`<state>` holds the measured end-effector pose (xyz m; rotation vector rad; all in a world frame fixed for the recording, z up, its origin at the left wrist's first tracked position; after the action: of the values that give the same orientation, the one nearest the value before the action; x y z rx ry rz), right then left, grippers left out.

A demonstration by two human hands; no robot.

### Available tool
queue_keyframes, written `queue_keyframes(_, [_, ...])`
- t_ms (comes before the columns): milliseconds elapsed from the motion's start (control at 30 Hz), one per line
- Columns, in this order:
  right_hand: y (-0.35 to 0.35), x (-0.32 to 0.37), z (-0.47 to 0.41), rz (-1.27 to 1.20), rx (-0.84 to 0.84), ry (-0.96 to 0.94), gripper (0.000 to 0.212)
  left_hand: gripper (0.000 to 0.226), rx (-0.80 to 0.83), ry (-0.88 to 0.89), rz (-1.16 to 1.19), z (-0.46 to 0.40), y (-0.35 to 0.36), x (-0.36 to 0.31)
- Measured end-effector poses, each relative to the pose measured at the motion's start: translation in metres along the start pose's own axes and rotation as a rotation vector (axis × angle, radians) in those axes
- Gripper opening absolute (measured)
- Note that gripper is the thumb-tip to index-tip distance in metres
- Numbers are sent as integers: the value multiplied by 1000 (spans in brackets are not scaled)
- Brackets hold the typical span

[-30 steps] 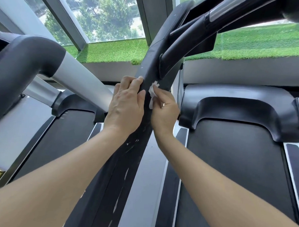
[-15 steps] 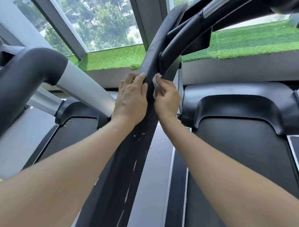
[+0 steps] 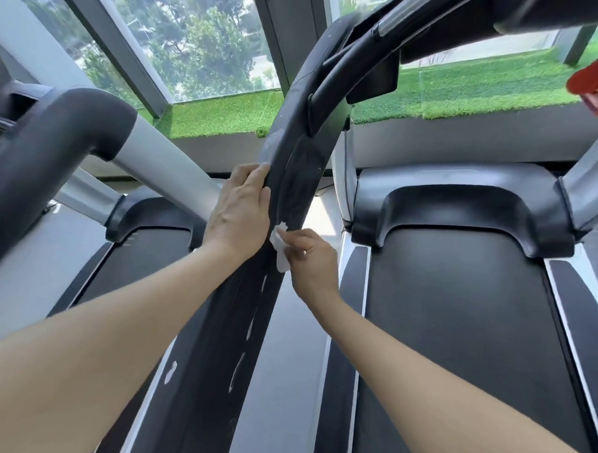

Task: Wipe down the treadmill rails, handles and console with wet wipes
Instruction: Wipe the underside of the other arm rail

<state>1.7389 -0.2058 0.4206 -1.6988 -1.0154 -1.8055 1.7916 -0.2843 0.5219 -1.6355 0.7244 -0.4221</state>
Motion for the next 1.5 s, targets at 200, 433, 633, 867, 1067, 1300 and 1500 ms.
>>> queue_keyframes(200, [-33,-21,-13,151,-289,202,19,43,-37,10,-16,2,2,-1])
queue_keyframes(433, [-23,-2,-47,539,-326,52,19,43,-66,25,-22,2,2,-1])
queue_keyframes(633, [-13,-2,-48,379,-269,-47,14,44,-68,37,-32,2,3,-1])
queue_keyframes(867, [-35,-3,-72,245,-421,10,40,43,-67,36,-37,1,3,-1])
queue_keyframes(1067, [-43,-6,-115,310,-427,84,31,42,-84,14,-46,1,4,-1])
queue_keyframes(1300, [-51,-2,-146,108,-414,189,12,43,-75,-7,-76,4,4,-2])
queue_keyframes(1500, [-55,0,-173,1,-296,145,10,42,-62,-4,-80,3,6,0])
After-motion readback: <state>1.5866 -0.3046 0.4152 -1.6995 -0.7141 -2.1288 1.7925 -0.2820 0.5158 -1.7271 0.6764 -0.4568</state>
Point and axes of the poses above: each hand's wrist, its own z-axis away from the middle knuckle, its own y-axis out of the palm, x = y × z, the point moved 3 cm from there along -z, towards the middle knuckle, and after that the axes turned 11 degrees about -z, right-handed, at the moved point
